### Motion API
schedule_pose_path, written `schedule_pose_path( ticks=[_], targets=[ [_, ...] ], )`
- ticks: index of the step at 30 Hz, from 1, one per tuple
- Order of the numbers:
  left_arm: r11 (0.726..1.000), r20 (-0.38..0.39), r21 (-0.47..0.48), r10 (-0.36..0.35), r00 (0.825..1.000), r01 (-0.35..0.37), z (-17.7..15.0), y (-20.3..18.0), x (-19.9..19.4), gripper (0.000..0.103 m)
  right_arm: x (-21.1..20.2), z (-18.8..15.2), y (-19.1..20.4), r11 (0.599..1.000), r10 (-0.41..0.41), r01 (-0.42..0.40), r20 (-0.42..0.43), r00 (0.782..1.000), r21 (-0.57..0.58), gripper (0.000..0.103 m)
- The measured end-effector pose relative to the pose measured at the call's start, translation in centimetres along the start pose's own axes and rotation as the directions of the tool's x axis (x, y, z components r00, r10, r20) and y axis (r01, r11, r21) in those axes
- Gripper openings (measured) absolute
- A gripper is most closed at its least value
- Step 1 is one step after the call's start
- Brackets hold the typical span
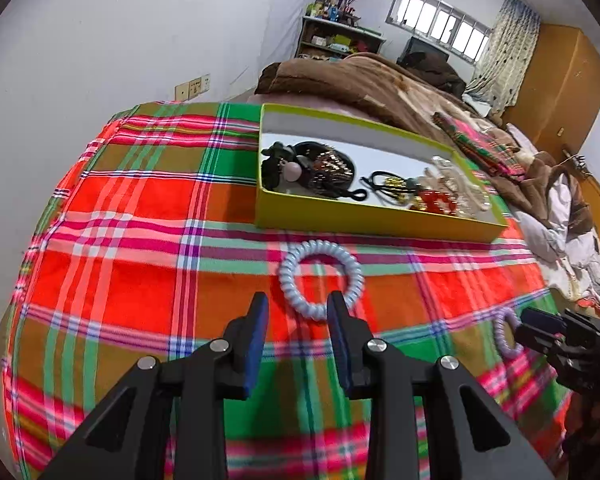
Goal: Organize jewelry
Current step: 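Grasp the grey coil bracelet with the left tool while the right tool grasps the lavender coil bracelet, then carry both coil bracelets into the white box and open both tools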
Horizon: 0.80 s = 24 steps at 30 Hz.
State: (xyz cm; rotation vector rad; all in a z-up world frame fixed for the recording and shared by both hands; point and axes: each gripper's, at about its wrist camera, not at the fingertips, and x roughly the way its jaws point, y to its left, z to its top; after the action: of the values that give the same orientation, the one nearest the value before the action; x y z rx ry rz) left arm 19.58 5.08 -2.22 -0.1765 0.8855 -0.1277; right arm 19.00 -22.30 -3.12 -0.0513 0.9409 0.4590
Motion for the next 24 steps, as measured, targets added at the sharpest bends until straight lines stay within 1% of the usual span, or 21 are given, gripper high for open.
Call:
schedule_pose_path(
  ticks=[5, 9, 10, 11, 13, 14, 15, 17, 18, 19, 20, 21, 24],
  targets=[
    [1.0, -0.007, 0.02, 0.013, 1.0, -0.012, 0.6, -0.4, 1.2, 0.032, 0.5, 0.1, 0.3, 0.999, -0.022, 0.023, 0.004, 1.0, -0.027, 0.037],
    [0.997, 0.003, 0.057, 0.043, 0.999, -0.043, 0.7, -1.2, 1.5, 0.032, 0.7, 0.1, 1.0, 0.997, -0.058, 0.058, 0.008, 0.998, -0.059, 0.037],
    [0.997, 0.006, 0.066, 0.05, 0.999, -0.051, 0.7, -1.4, 1.6, 0.032, 0.7, 0.0, 1.2, 0.995, -0.071, 0.071, 0.012, 0.997, -0.069, 0.035],
    [0.995, 0.01, 0.081, 0.062, 0.998, -0.062, 0.6, -1.6, 1.6, 0.032, 0.7, 0.0, 1.3, 0.994, -0.083, 0.084, 0.016, 0.996, -0.076, 0.027],
    [0.991, 0.012, 0.106, 0.078, 0.997, -0.078, 0.5, -2.1, 1.6, 0.032, 0.6, -0.1, 1.3, 0.993, -0.092, 0.093, 0.023, 0.996, -0.073, 0.02],
    [0.991, 0.01, 0.112, 0.079, 0.997, -0.08, 0.5, -2.2, 1.7, 0.032, 0.6, -0.1, 1.3, 0.993, -0.092, 0.093, 0.024, 0.995, -0.067, 0.014],
    [0.99, 0.01, 0.117, 0.082, 0.997, -0.083, 0.5, -2.3, 1.7, 0.031, 0.6, -0.1, 1.2, 0.993, -0.096, 0.098, 0.026, 0.995, -0.063, 0.011],
    [0.987, 0.009, 0.129, 0.094, 0.996, -0.094, 0.5, -2.5, 1.8, 0.031, 0.6, -0.2, 1.1, 0.994, -0.093, 0.095, 0.029, 0.995, -0.057, 0.01],
    [0.986, 0.008, 0.135, 0.097, 0.995, -0.097, 0.5, -2.6, 1.8, 0.029, 0.6, -0.2, 1.2, 0.994, -0.095, 0.097, 0.03, 0.995, -0.058, 0.01],
    [0.985, 0.008, 0.14, 0.099, 0.995, -0.099, 0.6, -2.6, 1.8, 0.022, 0.6, -0.2, 1.3, 0.993, -0.097, 0.098, 0.031, 0.995, -0.059, 0.01],
    [0.984, 0.008, 0.144, 0.104, 0.995, -0.104, 0.6, -2.8, 1.9, 0.019, 0.6, -0.2, 1.3, 0.994, -0.094, 0.096, 0.032, 0.995, -0.059, 0.009],
    [0.984, 0.008, 0.146, 0.106, 0.994, -0.106, 0.6, -2.8, 1.9, 0.012, 0.6, -0.3, 1.4, 0.994, -0.092, 0.094, 0.033, 0.995, -0.058, 0.009],
    [0.986, 0.002, 0.142, 0.091, 0.996, -0.09, 0.6, -2.9, 1.8, 0.01, 0.6, -0.2, 1.4, 0.996, -0.079, 0.081, 0.031, 0.996, -0.047, 0.009]
  ],
)
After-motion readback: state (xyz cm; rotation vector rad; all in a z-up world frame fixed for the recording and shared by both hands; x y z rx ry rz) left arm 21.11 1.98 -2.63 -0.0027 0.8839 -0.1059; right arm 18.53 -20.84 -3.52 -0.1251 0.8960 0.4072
